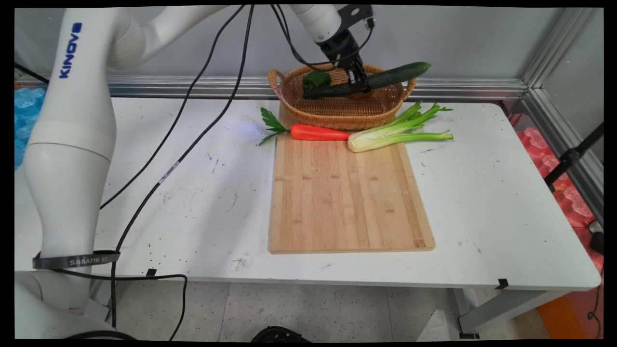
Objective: Place the picked object on the cutting board
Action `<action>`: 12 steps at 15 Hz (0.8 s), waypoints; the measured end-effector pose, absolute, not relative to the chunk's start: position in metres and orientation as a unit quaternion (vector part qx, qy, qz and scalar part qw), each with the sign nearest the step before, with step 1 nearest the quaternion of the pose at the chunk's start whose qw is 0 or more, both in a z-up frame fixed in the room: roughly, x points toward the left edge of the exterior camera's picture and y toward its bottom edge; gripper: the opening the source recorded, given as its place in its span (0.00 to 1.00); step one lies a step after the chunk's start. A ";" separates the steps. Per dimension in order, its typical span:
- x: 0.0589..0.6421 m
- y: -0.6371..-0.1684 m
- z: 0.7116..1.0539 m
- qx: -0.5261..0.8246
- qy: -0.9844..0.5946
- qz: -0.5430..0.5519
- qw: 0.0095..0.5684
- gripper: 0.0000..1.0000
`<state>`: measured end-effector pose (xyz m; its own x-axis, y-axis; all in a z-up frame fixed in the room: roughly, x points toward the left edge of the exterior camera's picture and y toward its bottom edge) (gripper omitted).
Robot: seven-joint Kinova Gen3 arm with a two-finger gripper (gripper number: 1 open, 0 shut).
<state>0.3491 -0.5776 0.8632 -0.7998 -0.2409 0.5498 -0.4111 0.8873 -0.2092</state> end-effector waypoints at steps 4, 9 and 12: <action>0.321 -0.559 0.886 0.175 -0.931 0.167 0.275 0.00; 0.285 -0.525 0.905 0.176 -0.936 0.152 0.264 0.00; 0.272 -0.501 0.908 0.184 -0.941 0.138 0.250 0.00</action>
